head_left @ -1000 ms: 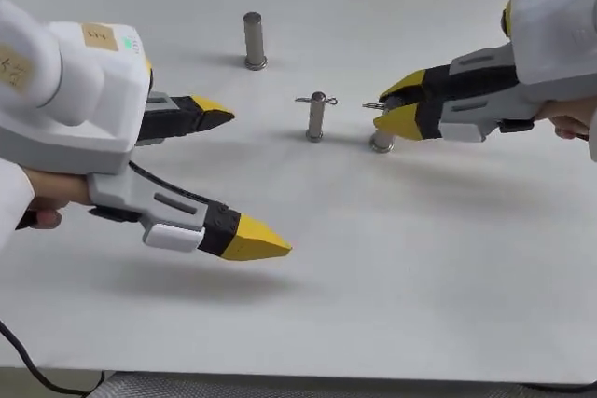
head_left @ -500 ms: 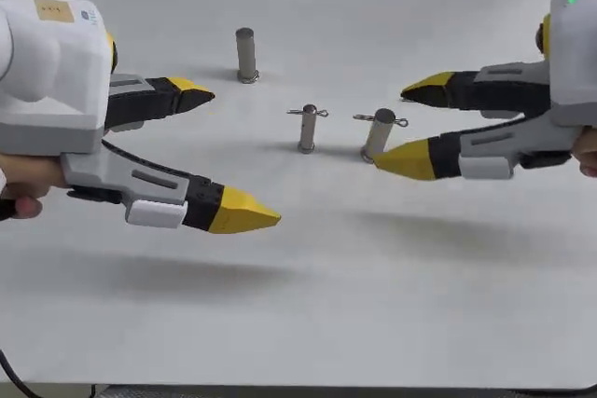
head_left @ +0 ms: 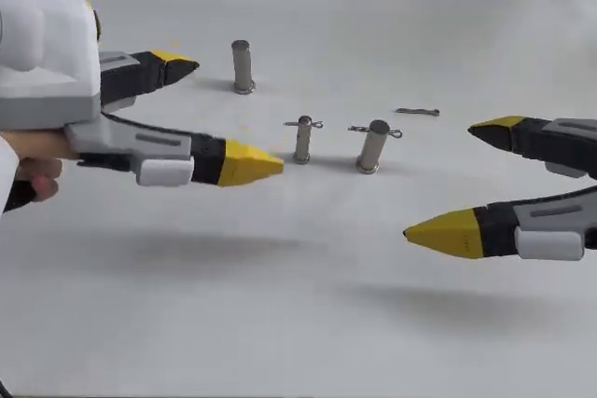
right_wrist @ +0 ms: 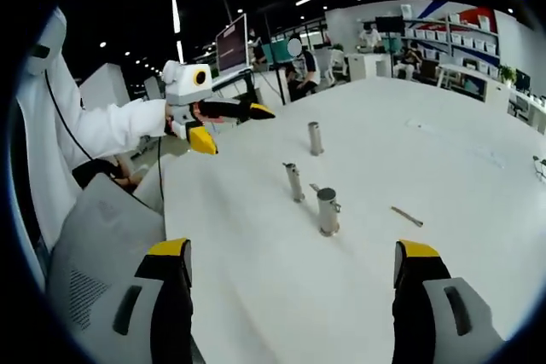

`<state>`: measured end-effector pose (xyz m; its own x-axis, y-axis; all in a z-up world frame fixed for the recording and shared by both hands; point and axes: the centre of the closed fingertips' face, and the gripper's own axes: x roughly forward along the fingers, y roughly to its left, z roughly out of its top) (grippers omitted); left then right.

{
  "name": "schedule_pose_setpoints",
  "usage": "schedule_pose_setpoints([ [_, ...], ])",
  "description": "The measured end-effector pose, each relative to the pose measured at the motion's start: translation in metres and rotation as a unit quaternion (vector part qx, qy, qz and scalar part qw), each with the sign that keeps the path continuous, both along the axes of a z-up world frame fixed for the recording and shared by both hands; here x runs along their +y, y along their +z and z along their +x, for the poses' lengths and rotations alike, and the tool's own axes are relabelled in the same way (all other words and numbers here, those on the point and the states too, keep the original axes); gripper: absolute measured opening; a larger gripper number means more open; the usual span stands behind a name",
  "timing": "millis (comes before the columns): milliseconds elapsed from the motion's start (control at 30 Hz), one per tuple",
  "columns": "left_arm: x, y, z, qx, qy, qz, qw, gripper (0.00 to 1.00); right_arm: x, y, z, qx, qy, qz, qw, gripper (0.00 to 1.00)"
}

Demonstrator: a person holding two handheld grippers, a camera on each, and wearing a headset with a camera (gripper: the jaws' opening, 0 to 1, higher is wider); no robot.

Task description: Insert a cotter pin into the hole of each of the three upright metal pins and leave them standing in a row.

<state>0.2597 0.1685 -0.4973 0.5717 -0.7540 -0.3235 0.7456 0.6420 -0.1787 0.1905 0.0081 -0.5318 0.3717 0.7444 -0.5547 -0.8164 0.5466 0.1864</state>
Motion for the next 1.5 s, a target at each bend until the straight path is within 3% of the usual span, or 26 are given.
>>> schedule_pose_setpoints([
  [100,0.005,0.007,0.020,-0.012,0.030,-0.015,0.9994,0.98,-0.002,0.002,-0.002,0.000,-0.011,0.005,0.9999,0.97],
  [200,0.008,0.010,0.043,-0.023,0.052,-0.018,0.9982,0.89,-0.004,0.003,-0.006,0.002,-0.021,0.011,0.9997,0.97],
  [333,0.010,0.002,0.065,-0.027,0.064,-0.004,0.9976,0.79,-0.008,0.002,-0.011,0.005,-0.032,0.010,0.9994,0.97],
  [400,0.012,-0.006,0.074,-0.021,0.073,0.009,0.9971,0.77,-0.010,0.000,-0.013,0.009,-0.038,0.010,0.9992,0.97],
  [600,0.003,-0.029,0.079,-0.004,0.059,0.041,0.9974,0.55,-0.012,-0.003,-0.018,0.016,-0.049,0.010,0.9986,0.96],
  [800,0.004,-0.050,0.088,0.007,0.062,0.066,0.9958,0.52,-0.013,-0.006,-0.020,0.020,-0.052,0.009,0.9984,0.95],
  [933,0.007,-0.059,0.093,0.017,0.070,0.069,0.9950,0.39,-0.011,-0.006,-0.022,0.022,-0.054,0.015,0.9982,0.94],
  [1133,0.017,-0.068,0.101,0.018,0.091,0.087,0.9918,0.23,-0.008,-0.003,-0.026,0.021,-0.054,0.016,0.9982,0.93],
  [1200,0.016,-0.068,0.098,0.016,0.076,0.089,0.9930,0.13,-0.008,-0.002,-0.026,0.019,-0.056,0.017,0.9981,0.93],
  [1333,0.019,-0.065,0.098,0.023,0.092,0.074,0.9928,0.12,-0.008,0.000,-0.027,0.018,-0.058,0.020,0.9980,0.92],
  [1433,0.021,-0.062,0.099,-0.001,0.091,0.095,0.9913,0.11,-0.008,0.000,-0.028,0.019,-0.059,0.021,0.9978,0.92],
  [1500,0.021,-0.062,0.099,0.009,0.095,0.087,0.9916,0.10,-0.008,0.000,-0.029,0.018,-0.060,0.021,0.9978,0.92],
])
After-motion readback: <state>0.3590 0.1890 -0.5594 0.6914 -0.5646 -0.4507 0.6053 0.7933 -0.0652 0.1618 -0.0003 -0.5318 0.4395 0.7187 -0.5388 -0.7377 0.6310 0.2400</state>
